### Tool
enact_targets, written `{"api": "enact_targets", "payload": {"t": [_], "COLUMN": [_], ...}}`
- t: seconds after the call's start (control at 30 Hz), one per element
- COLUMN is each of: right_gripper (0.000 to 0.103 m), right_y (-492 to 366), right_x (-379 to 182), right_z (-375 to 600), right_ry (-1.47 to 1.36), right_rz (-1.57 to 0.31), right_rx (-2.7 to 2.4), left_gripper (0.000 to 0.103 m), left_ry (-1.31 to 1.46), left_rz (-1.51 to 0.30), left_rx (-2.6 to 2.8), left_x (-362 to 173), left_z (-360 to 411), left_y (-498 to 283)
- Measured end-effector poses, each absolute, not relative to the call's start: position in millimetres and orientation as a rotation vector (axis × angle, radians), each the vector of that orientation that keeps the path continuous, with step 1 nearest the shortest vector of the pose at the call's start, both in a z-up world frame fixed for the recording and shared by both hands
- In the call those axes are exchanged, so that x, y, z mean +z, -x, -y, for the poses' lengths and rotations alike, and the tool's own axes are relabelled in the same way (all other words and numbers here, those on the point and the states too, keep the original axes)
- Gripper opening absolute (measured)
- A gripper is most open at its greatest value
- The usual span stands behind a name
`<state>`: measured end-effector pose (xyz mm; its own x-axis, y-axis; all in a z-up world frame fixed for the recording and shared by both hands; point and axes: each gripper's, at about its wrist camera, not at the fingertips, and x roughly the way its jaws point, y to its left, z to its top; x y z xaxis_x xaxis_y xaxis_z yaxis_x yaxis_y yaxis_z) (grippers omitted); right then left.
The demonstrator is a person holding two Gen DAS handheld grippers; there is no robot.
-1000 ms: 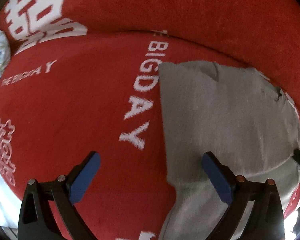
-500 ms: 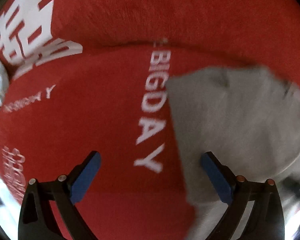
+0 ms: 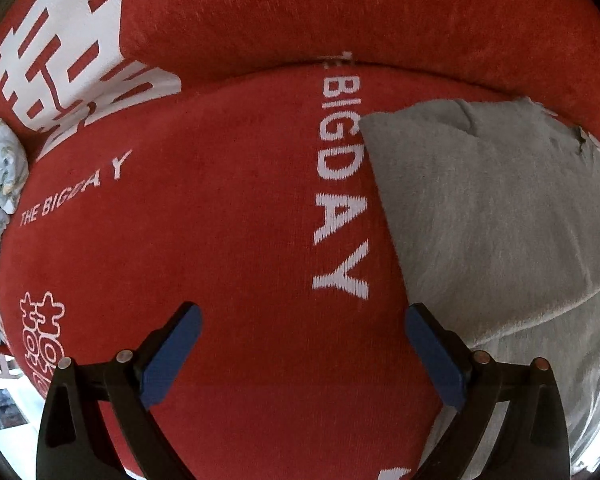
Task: Fold small clothes
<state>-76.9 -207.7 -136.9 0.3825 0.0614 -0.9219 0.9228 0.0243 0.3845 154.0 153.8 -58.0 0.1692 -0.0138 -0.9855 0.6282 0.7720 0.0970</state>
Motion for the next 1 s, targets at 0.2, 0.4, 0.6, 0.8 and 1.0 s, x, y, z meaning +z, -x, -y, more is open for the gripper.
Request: {"api": "enact_targets", "payload": {"t": [0.2, 0.4, 0.6, 0.8, 1.0], "right_gripper": [0.005, 0.063, 0.077, 0.08, 0.08], "right_y": [79, 91, 97, 121, 159], "right_x": [-127, -101, -84, -78, -76], "right_z": [192, 158, 117, 110, 121], "right_ry": [-1.279, -1.235, -1.26, -1.299, -1.357], "right_rz": [-1.078, -1.161, -1.18, -1.178, -1.166], "right_rx": [-0.92, -0.846, -0.779, -0.766, -0.748], "left_gripper": [0.102, 0.102, 0.102, 0.102, 0.102], "left_ry": [-0.518, -0.517, -0.556, -0.651, -0.689], "left_rz": [-1.361, -1.367, -1.355, -1.339, -1.356], "left_rx": [-0.502, -0.592, -0.693, -0.776, -0.8], "left_x": [-44, -13, 8, 8, 4], "left_z": [-159, -147, -116, -79, -48], "left_y": [-147, -124, -88, -46, -14]}}
